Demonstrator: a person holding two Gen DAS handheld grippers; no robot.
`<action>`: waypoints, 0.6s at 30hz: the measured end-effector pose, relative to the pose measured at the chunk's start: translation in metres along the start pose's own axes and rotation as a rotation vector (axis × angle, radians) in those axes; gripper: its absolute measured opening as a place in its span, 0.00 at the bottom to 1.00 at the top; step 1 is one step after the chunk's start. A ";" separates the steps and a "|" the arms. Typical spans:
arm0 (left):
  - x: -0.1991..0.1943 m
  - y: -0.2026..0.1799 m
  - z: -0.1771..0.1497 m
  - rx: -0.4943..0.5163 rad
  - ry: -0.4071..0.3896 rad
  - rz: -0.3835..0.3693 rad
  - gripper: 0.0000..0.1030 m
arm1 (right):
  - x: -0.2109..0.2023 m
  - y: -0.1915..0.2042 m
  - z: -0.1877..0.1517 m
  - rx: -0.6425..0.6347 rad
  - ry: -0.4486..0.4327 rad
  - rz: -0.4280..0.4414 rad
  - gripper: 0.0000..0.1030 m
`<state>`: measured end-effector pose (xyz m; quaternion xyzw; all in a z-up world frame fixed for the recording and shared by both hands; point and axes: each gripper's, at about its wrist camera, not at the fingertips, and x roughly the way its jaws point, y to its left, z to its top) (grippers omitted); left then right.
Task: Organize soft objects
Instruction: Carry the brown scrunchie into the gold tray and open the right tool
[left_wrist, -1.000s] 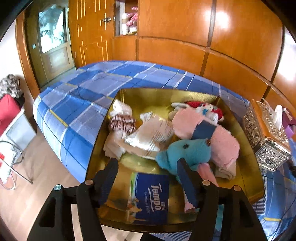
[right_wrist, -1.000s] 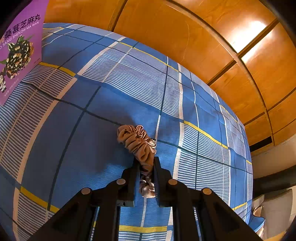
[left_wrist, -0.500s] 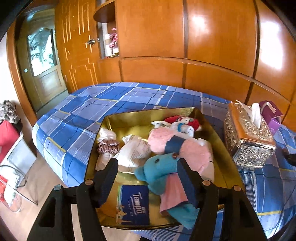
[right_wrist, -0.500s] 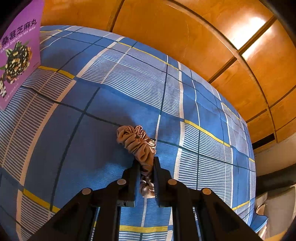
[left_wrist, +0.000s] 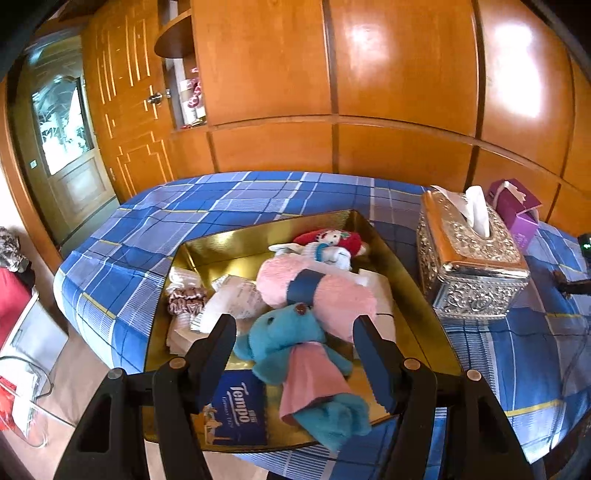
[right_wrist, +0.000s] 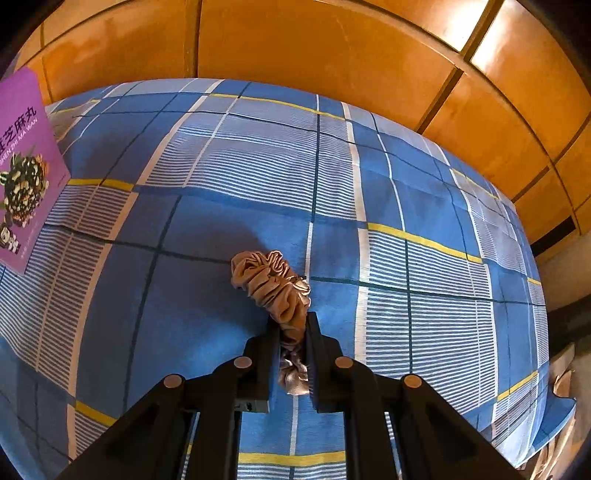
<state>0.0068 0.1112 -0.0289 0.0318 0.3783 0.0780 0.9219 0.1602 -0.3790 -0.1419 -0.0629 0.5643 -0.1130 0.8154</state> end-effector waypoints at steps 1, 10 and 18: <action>0.000 -0.001 -0.001 0.001 0.002 -0.004 0.65 | 0.000 0.000 0.000 0.003 0.000 0.002 0.12; 0.001 0.001 -0.003 0.000 0.013 -0.041 0.65 | -0.004 -0.028 0.021 0.214 0.032 0.053 0.10; 0.007 0.037 -0.005 -0.084 0.022 0.000 0.65 | -0.115 -0.018 0.106 0.206 -0.226 0.113 0.10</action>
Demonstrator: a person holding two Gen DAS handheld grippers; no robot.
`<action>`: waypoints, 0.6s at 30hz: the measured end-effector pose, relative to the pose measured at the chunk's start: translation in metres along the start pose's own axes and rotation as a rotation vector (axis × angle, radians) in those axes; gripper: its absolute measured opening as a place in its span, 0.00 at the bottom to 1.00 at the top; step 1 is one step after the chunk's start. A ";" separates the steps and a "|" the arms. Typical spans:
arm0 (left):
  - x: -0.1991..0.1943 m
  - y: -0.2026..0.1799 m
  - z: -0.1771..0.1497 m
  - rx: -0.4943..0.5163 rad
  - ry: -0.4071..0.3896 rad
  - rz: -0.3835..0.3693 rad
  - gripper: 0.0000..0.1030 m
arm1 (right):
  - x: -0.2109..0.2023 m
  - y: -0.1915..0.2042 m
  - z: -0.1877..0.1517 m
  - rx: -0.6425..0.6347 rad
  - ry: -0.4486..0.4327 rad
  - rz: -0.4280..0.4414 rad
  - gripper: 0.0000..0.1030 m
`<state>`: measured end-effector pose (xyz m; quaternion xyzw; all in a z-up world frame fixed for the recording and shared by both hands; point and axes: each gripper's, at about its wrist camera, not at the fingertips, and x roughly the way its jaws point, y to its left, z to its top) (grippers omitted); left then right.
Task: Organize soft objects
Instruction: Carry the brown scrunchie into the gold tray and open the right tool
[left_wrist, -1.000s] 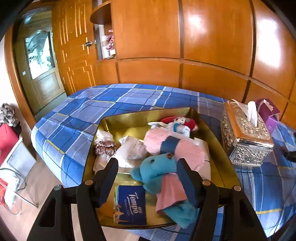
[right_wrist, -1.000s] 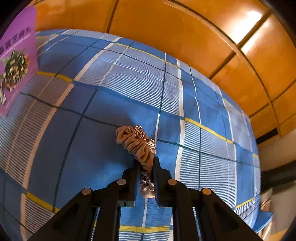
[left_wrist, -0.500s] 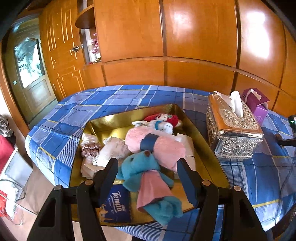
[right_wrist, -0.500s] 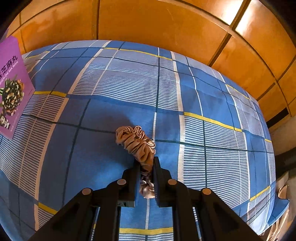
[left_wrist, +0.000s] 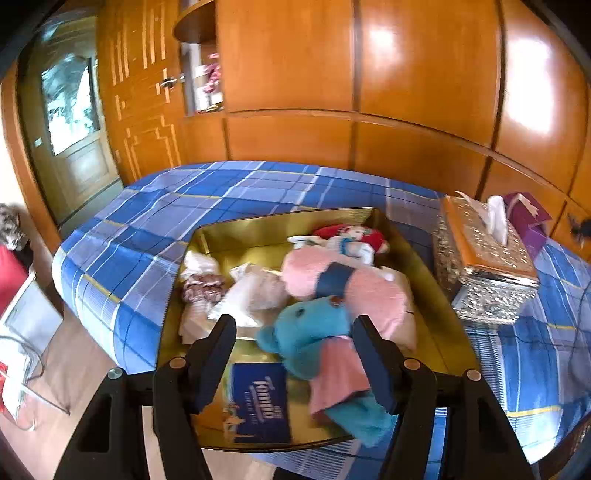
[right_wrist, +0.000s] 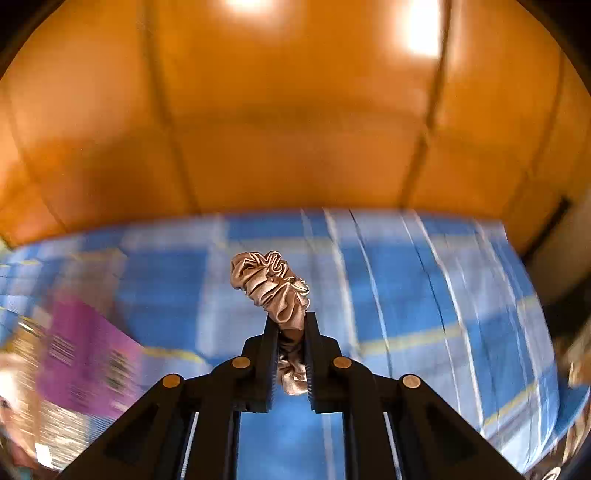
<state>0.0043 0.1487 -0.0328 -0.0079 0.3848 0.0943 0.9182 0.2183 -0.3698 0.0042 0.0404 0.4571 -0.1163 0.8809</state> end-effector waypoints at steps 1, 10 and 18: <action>0.001 0.004 -0.001 -0.009 0.001 0.005 0.65 | -0.014 0.014 0.012 -0.023 -0.034 0.034 0.10; -0.001 0.026 0.000 -0.061 -0.011 0.031 0.65 | -0.102 0.246 -0.013 -0.530 -0.147 0.544 0.11; -0.007 0.057 0.001 -0.117 -0.032 0.091 0.64 | -0.086 0.395 -0.134 -0.759 0.057 0.825 0.11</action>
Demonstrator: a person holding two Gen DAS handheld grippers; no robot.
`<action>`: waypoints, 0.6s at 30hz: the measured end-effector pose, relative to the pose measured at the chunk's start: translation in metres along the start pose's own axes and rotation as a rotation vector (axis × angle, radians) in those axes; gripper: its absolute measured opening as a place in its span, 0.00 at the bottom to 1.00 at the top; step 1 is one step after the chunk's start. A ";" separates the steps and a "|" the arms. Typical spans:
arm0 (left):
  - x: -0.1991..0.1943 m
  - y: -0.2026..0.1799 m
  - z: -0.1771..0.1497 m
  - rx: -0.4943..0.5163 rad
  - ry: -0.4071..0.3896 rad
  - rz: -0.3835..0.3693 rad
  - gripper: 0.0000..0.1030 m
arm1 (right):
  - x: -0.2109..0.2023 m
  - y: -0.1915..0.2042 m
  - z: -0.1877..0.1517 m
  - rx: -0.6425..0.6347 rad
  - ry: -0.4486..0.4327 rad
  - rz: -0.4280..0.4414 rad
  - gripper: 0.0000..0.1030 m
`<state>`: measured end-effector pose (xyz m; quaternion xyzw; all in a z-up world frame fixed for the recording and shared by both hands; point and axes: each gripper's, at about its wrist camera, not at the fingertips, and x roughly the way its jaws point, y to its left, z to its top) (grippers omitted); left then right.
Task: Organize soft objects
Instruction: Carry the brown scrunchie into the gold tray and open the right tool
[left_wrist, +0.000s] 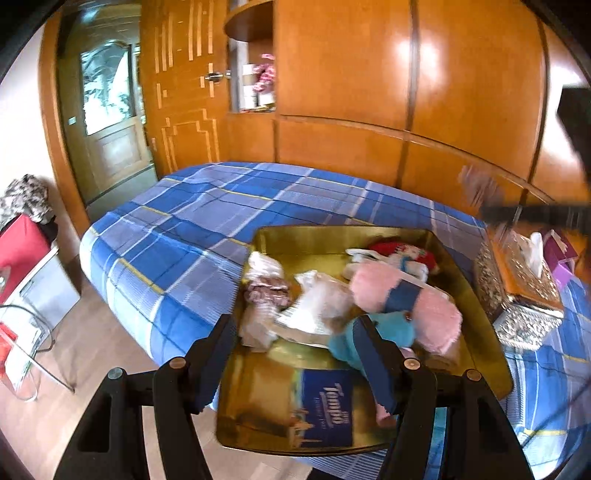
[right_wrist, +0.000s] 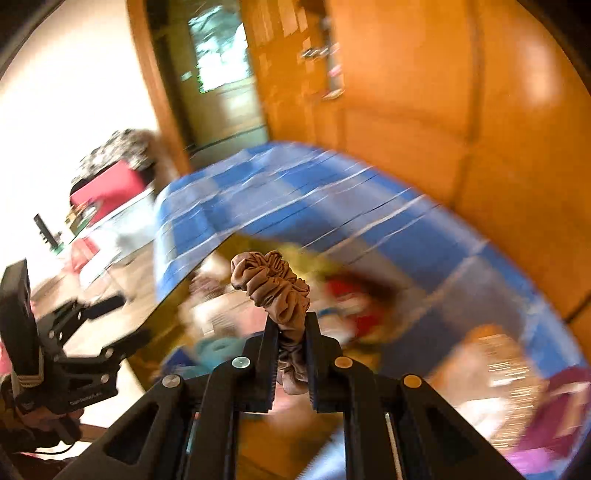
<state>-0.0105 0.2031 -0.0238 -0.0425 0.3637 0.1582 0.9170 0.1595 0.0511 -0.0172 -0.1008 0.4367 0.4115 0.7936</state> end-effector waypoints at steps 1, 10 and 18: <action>0.001 0.004 0.000 -0.014 -0.001 0.007 0.64 | 0.012 0.011 -0.009 0.009 0.022 0.031 0.11; 0.010 0.019 -0.004 -0.066 0.021 0.001 0.64 | 0.087 0.039 -0.035 -0.017 0.158 -0.012 0.11; 0.013 0.016 -0.006 -0.064 0.022 0.013 0.65 | 0.092 0.032 -0.025 0.016 0.093 -0.107 0.12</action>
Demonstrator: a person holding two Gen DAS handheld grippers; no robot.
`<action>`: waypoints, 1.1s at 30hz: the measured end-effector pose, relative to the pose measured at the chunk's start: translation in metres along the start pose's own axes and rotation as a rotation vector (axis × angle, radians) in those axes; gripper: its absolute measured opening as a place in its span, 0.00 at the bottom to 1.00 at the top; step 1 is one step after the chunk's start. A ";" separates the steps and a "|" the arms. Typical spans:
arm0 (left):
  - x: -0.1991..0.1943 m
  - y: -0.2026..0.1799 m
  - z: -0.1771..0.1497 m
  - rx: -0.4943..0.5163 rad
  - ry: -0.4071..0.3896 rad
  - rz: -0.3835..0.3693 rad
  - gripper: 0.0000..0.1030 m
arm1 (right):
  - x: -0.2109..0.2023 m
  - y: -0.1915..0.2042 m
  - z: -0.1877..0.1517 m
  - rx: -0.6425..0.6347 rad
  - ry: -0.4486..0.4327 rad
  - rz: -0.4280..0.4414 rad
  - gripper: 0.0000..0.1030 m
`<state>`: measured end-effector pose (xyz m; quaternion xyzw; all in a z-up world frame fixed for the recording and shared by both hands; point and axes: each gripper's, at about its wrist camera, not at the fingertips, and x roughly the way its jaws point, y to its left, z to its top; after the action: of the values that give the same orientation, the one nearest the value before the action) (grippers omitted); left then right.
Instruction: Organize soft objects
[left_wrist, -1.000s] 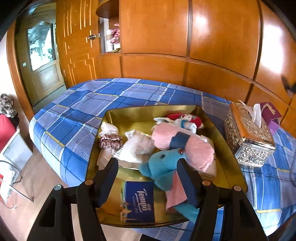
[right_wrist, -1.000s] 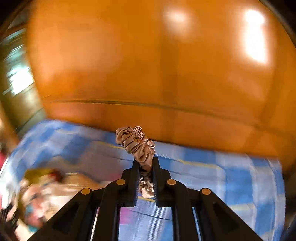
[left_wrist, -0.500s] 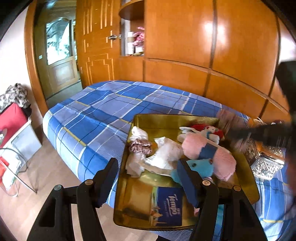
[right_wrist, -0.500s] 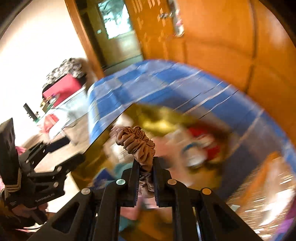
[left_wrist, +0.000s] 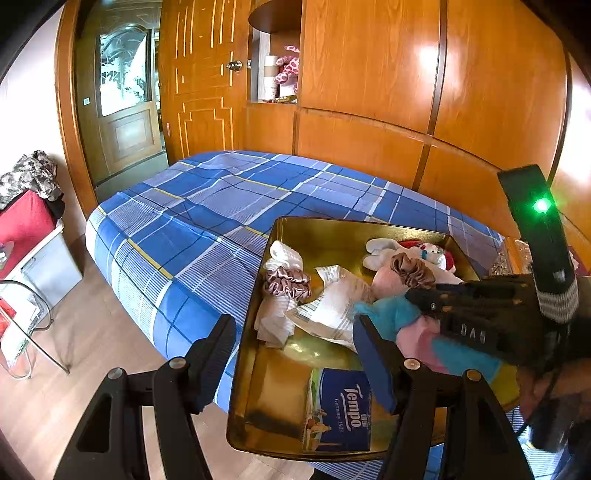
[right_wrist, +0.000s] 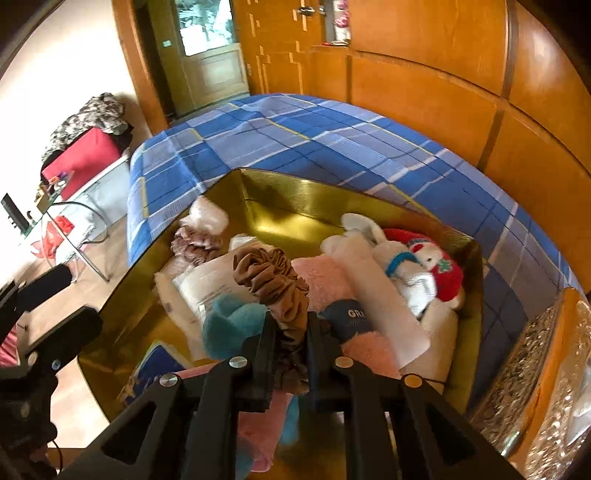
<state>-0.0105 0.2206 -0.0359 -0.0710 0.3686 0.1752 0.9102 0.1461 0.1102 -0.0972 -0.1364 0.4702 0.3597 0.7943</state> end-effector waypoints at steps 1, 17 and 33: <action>0.000 0.000 0.000 -0.002 -0.003 0.002 0.65 | -0.001 0.002 -0.003 -0.007 -0.008 0.008 0.13; -0.011 -0.004 0.002 0.004 -0.036 0.011 0.72 | -0.024 -0.027 -0.018 0.202 -0.051 0.048 0.32; -0.019 -0.019 -0.001 0.035 -0.053 0.000 0.79 | -0.056 -0.038 -0.042 0.242 -0.121 -0.111 0.44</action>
<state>-0.0169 0.1975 -0.0233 -0.0505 0.3472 0.1705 0.9208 0.1291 0.0353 -0.0764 -0.0434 0.4530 0.2632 0.8507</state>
